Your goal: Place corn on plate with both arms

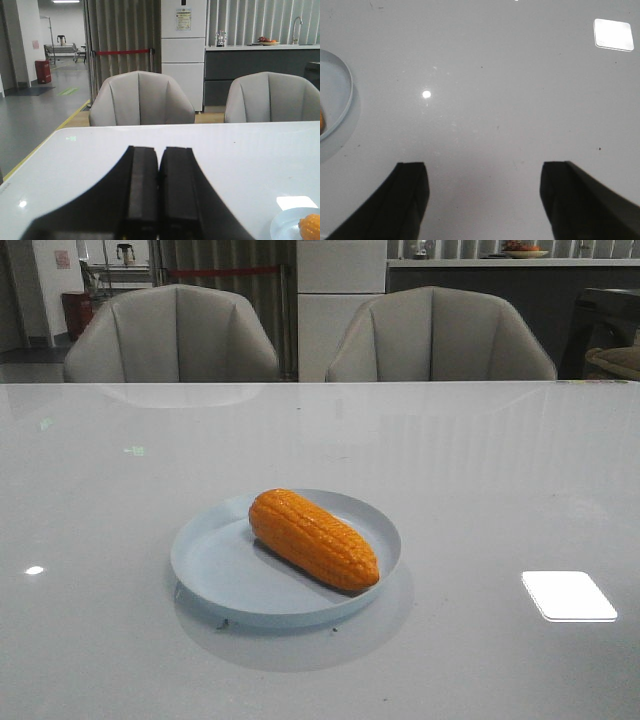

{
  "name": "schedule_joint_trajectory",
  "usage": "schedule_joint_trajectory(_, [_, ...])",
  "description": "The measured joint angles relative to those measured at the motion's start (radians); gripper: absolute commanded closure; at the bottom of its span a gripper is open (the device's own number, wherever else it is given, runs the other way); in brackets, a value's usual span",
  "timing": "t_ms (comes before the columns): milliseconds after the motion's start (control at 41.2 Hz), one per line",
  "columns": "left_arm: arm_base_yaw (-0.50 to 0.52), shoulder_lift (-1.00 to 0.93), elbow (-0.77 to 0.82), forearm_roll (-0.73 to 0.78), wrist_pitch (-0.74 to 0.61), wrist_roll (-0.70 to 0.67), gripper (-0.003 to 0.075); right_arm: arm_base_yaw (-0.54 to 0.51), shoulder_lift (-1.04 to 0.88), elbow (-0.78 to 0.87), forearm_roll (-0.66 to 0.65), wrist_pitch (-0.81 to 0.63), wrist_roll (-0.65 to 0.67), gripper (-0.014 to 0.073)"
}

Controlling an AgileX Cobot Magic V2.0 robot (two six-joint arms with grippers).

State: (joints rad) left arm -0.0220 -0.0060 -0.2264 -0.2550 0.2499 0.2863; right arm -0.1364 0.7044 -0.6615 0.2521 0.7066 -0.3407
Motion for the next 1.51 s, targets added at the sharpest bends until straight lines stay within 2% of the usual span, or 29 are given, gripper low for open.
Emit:
schedule_joint_trajectory(170, [0.000,0.000,0.026,0.000,-0.010,0.000,0.0631,0.000,0.000,0.000,0.000,0.000,0.000,0.0024])
schedule_joint_trajectory(437, [0.000,0.000,0.129,0.017,-0.118,0.000,0.0631,0.000,0.000,0.000,0.000,0.000,0.000,0.0024])
schedule_joint_trajectory(631, [0.000,0.000,0.218,0.129,-0.198,-0.128,0.0631,0.000,0.000,0.000,0.000,0.000,0.000,0.0024])
schedule_joint_trajectory(777, [0.000,0.000,0.233,0.162,-0.230,-0.166,0.0631,0.000,0.000,0.000,0.000,0.000,0.000,0.0024])
schedule_joint_trajectory(995, [0.000,0.000,0.233,0.218,-0.200,-0.173,0.0631,0.000,0.000,0.000,0.000,0.000,0.000,0.0024])
schedule_joint_trajectory(1505, [0.000,0.000,0.233,0.222,-0.200,-0.173,0.0631,0.000,0.000,0.000,0.000,0.000,0.000,0.0024])
